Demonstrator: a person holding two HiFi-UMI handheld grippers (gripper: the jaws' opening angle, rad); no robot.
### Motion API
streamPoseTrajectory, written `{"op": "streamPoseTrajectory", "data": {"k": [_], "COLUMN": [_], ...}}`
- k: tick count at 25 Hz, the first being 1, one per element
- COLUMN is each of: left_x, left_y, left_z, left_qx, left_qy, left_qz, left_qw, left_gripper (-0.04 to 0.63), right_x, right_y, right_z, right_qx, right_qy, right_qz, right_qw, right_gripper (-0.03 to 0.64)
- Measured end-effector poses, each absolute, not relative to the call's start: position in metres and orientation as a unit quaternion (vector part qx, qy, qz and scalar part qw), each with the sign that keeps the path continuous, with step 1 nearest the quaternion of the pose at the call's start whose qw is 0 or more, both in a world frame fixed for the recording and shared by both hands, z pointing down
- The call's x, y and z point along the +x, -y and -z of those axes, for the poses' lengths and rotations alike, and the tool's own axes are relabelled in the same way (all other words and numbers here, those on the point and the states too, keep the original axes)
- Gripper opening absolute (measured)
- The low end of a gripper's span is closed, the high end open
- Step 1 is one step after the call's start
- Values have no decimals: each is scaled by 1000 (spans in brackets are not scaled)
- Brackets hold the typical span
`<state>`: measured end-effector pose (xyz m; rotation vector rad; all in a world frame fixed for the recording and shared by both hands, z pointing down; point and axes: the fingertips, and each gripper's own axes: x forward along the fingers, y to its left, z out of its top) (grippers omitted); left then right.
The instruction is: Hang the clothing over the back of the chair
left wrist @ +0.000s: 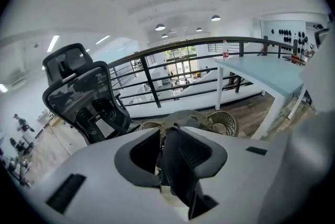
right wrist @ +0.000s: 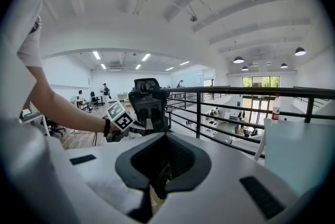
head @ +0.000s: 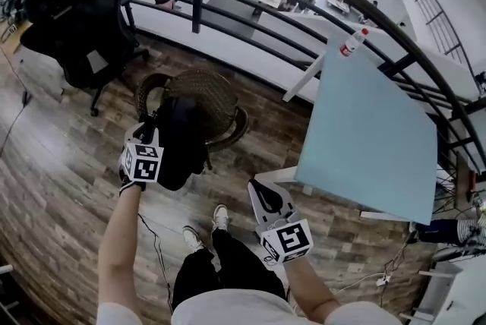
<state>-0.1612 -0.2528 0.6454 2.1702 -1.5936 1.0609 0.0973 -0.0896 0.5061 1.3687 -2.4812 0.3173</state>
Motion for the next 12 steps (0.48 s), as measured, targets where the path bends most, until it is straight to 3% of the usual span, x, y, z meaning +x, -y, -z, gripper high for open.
{"op": "streamPoseTrajectory", "data": {"k": [6, 12], "left_x": [-175, -198], "left_y": [235, 213], "left_z": [-584, -502], "left_qx": [740, 742], "left_qy": [590, 638], "left_qz": [-315, -202], "left_qw": [69, 47], "left_gripper": [73, 25], "right_x": [66, 32], "right_y": [76, 70], "right_z": [-459, -424], "right_qx": [465, 454], "right_qy": [872, 881], "right_qz": [-76, -45], "right_qw": [134, 127], "right_gripper": [18, 18]}}
